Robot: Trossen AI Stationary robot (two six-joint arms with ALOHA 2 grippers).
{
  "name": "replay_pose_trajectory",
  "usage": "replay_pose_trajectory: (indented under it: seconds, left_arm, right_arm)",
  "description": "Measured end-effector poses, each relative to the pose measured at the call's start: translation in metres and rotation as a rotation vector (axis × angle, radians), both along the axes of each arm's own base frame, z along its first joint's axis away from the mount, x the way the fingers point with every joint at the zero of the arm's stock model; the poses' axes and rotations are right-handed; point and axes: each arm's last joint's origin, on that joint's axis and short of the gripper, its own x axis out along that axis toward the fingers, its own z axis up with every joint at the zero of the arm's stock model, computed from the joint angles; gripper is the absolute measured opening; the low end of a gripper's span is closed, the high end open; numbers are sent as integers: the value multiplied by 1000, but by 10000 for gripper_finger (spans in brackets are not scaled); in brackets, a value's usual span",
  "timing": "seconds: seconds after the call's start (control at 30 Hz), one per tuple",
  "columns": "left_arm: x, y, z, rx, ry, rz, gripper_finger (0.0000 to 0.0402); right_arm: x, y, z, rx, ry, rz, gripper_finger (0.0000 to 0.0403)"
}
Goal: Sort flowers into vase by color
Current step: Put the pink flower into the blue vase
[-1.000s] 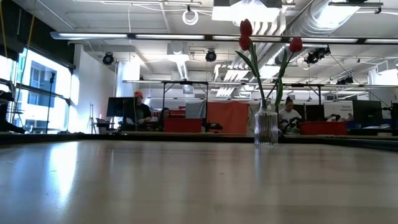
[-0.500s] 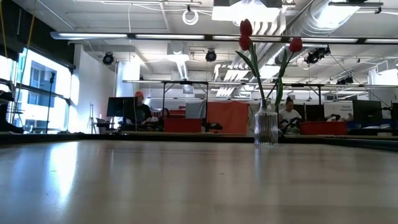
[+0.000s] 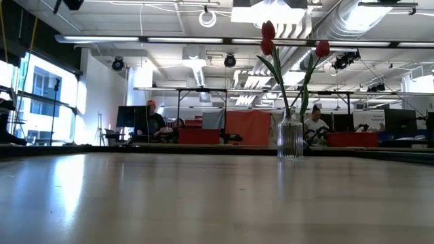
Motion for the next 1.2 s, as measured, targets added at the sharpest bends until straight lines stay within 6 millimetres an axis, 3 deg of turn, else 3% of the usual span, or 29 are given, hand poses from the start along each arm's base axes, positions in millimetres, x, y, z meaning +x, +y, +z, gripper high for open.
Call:
replay_pose_trajectory:
  seconds: [0.23,0.5,0.7,1.0,1.2]
  left_arm:
    - [-24,0,-3,-15,-22,-49,0]
    - [-17,-8,18,-9,-423,-210,0]
    - [-18,-12,32,6,-540,-259,0]
    - [-37,0,43,11,-187,-74,0]
    - [-31,-4,35,-134,-10,-157,0]
  right_arm:
    - [4,16,-10,84,76,-100,348]
    - [6,29,-15,136,92,-173,348]
    - [4,35,-17,126,113,-156,348]
    - [0,49,-23,67,170,-56,348]
    - [-3,61,-25,53,190,-27,348]
